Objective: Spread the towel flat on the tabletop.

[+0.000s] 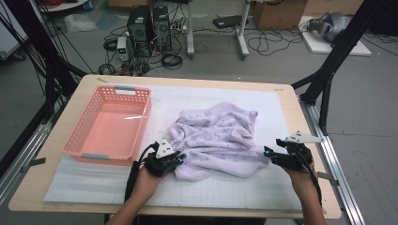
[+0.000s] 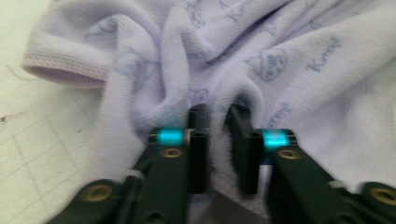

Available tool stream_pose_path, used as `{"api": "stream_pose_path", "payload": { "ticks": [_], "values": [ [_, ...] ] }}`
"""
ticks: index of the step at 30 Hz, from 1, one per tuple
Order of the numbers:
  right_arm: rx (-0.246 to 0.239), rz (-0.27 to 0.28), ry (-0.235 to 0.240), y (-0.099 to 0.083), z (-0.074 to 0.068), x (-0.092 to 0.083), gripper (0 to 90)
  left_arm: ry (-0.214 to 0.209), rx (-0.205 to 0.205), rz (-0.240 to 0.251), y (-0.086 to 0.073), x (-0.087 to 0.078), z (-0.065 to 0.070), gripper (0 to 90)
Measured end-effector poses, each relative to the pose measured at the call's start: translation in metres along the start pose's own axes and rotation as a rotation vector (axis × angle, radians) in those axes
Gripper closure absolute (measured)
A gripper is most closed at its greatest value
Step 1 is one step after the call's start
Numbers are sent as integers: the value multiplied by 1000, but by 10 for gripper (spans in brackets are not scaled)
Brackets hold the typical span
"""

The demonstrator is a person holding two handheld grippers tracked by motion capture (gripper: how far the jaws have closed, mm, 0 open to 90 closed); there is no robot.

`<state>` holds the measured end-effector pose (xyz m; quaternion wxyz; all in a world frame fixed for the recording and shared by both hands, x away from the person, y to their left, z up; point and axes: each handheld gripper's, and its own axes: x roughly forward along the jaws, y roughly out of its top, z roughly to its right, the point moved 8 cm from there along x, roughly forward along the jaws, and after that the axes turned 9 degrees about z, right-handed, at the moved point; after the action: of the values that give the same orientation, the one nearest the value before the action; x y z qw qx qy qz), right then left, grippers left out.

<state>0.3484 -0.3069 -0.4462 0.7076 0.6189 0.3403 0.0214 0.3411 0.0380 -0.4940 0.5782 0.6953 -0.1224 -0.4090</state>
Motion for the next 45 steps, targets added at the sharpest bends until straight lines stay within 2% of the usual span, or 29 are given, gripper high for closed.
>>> {"api": "stream_pose_path", "payload": {
  "ticks": [2,4,6,8,9,10,13,15,17,18,19,21,22,25,27,29,31,32,34,37,39,42,45],
  "values": [
    [-3,4,78,-4,-13,12,437,14,-26,12,3,-1,-6,811],
    [-30,-13,141,-11,-29,32,489,33,-59,30,6,-2,-14,813],
    [-61,-65,150,-18,-37,48,569,50,-73,40,9,-3,-20,813],
    [-106,-133,129,-23,-39,64,676,57,-73,41,11,-1,-23,813],
    [-101,-133,133,-21,-38,69,761,69,-70,42,12,1,-25,813],
    [-97,-127,130,-18,-36,73,807,83,-67,48,13,3,-28,813],
    [-139,-99,38,-5,-25,85,834,127,-69,38,17,11,-36,812],
    [-175,-69,-43,3,-17,94,834,157,-60,43,23,17,-39,813],
    [-200,-39,-124,10,-10,103,832,196,6,32,29,26,-44,814],
    [-208,-35,-157,12,-8,106,826,218,25,22,31,31,-47,815],
    [-214,-22,-175,14,-7,110,799,239,21,22,33,35,-51,814],
    [-162,-18,-148,16,-8,113,686,277,11,25,35,36,-56,788],
    [-140,-2,-135,18,-9,109,647,289,-10,31,36,34,-58,733],
    [-41,89,-94,28,-3,84,573,264,-41,14,35,28,-55,535],
    [-17,131,-101,30,7,60,550,232,-44,35,35,21,-50,481],
    [-8,127,-114,25,13,44,542,216,-33,53,34,13,-46,469],
    [-28,105,-135,14,21,30,542,203,-25,55,31,5,-43,457],
    [-15,92,-140,7,23,24,542,199,-24,62,30,2,-42,449],
    [-4,65,-125,-6,25,16,562,167,-43,73,27,-4,-38,451],
    [-4,-6,-56,-29,19,17,656,140,-60,51,16,-7,-35,454],
    [5,-41,-13,-42,12,22,668,130,-66,27,9,-7,-34,460],
    [30,-27,25,-40,3,31,659,120,-68,5,3,-4,-31,461],
    [15,-29,34,-36,-10,44,632,112,-73,-12,-3,-2,-29,464]
  ]
}}
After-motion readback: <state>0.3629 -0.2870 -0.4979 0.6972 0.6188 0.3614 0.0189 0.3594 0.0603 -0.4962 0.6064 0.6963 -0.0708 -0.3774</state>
